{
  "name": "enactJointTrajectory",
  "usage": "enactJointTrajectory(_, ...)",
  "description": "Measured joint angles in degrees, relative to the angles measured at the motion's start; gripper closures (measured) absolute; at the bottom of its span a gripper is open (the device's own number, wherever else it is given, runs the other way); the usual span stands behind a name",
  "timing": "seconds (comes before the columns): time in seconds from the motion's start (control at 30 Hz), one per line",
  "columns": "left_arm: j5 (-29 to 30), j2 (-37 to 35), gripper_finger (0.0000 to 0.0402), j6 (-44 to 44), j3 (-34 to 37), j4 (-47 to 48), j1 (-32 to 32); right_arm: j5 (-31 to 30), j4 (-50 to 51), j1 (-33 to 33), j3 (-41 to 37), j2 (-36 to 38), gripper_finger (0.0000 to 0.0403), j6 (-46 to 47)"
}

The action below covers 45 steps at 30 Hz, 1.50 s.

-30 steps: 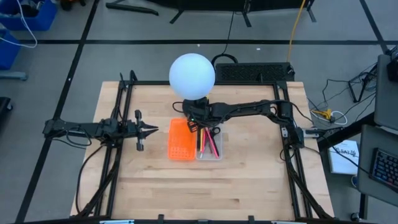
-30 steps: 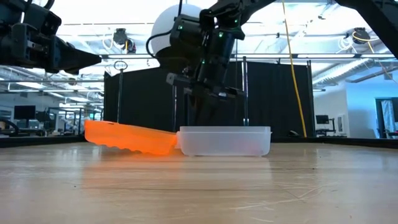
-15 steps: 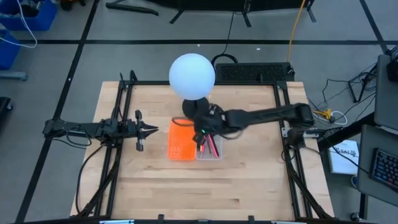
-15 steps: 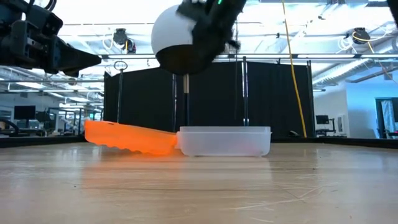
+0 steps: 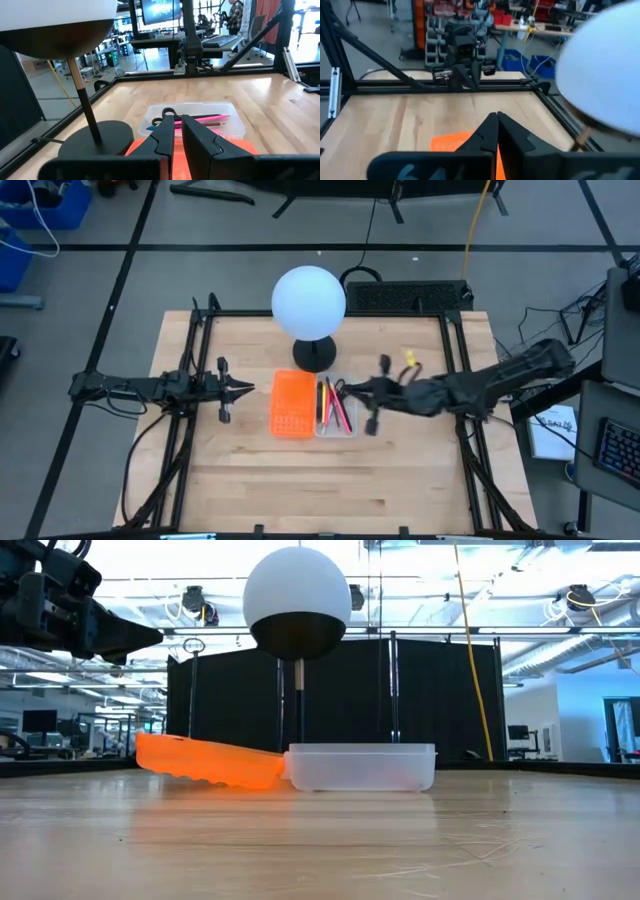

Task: Pick & place school supplies into a supply box
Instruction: Return to Home Position

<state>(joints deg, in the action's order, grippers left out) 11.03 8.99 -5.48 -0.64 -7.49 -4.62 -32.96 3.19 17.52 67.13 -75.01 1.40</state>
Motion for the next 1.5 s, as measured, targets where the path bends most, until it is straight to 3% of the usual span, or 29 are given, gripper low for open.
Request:
enactJointTrajectory(0.3, -0.31, -0.02, 0.0357, -0.08, 0.0, 0.52, 0.0, 0.59, -18.48, 0.96, -32.12, 19.98, 0.0402, 3.09)
enactJointTrajectory(0.57, -0.48, 0.0, 0.0357, -5.03, 0.0, -0.82, 0.0, 6.06, -32.27, 0.47, -50.41, 33.7, 0.0403, -2.64)
enactJointTrajectory(0.77, -0.48, 0.0, 0.0375, -7.46, 0.0, -1.79, 0.0, 6.04, -32.11, 0.48, -55.68, 43.78, 0.0403, -4.97)
enactJointTrajectory(0.97, -0.56, -0.02, 0.0394, -9.86, 0.0, -5.82, 0.01, 5.96, -32.05, 0.48, -59.91, 49.14, 0.0403, -5.12)
enactJointTrajectory(1.3, -0.61, -0.02, 0.0397, -8.93, 0.0, -7.23, 0.0, 5.74, -36.01, 0.17, -64.3, 50.8, 0.0403, -9.2)
enactJointTrajectory(1.5, -0.51, -0.02, 0.0398, -8.55, 0.0, -7.12, 0.0, 5.89, -35.25, -4.75, -64.43, 50.77, 0.0403, -10.9)
